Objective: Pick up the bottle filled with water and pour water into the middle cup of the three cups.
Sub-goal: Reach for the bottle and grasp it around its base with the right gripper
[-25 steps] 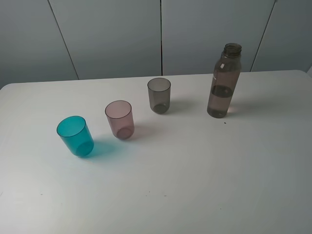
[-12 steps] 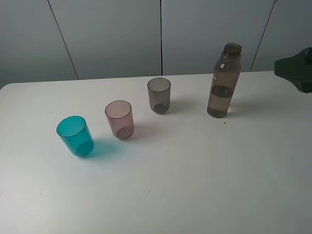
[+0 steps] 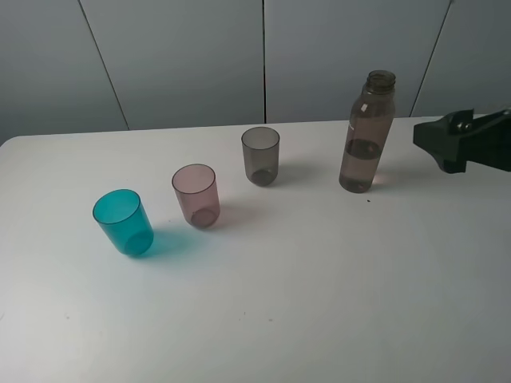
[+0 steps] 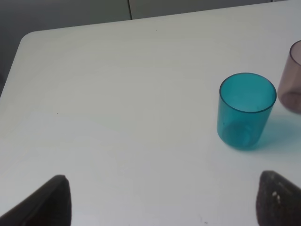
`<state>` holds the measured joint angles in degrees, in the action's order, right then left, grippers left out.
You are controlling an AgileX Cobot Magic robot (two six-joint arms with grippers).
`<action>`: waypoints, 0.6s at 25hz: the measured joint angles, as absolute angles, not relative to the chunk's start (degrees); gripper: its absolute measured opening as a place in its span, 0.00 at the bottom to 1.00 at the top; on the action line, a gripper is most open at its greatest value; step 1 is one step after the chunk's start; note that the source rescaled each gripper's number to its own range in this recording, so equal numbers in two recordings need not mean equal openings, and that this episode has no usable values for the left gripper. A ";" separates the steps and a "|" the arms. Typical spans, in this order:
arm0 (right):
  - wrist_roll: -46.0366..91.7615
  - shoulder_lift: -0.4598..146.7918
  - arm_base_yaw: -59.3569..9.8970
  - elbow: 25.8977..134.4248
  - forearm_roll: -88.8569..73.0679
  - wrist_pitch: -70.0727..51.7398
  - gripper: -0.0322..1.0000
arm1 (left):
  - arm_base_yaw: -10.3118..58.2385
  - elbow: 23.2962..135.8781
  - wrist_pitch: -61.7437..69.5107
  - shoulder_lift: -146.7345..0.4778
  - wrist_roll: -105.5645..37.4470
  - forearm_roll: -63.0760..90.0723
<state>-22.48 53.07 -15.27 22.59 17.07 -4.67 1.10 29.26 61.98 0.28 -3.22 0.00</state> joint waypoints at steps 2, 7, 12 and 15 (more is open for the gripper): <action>-19.66 55.65 -15.27 22.60 14.06 -3.33 1.00 | 1.10 29.26 61.98 0.28 -3.22 0.00; -13.24 62.29 -15.27 22.60 8.45 -1.30 1.00 | 1.10 29.26 61.98 0.28 -3.22 0.00; -12.81 69.75 -15.27 22.60 9.58 4.30 1.00 | 1.10 29.26 61.98 0.28 -3.22 0.00; -15.09 74.22 -15.27 22.60 13.18 7.71 1.00 | 1.10 29.26 61.98 0.28 -3.22 0.00</action>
<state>-15.09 74.22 -15.27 22.60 13.18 7.71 1.10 29.26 61.98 0.28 -3.22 0.00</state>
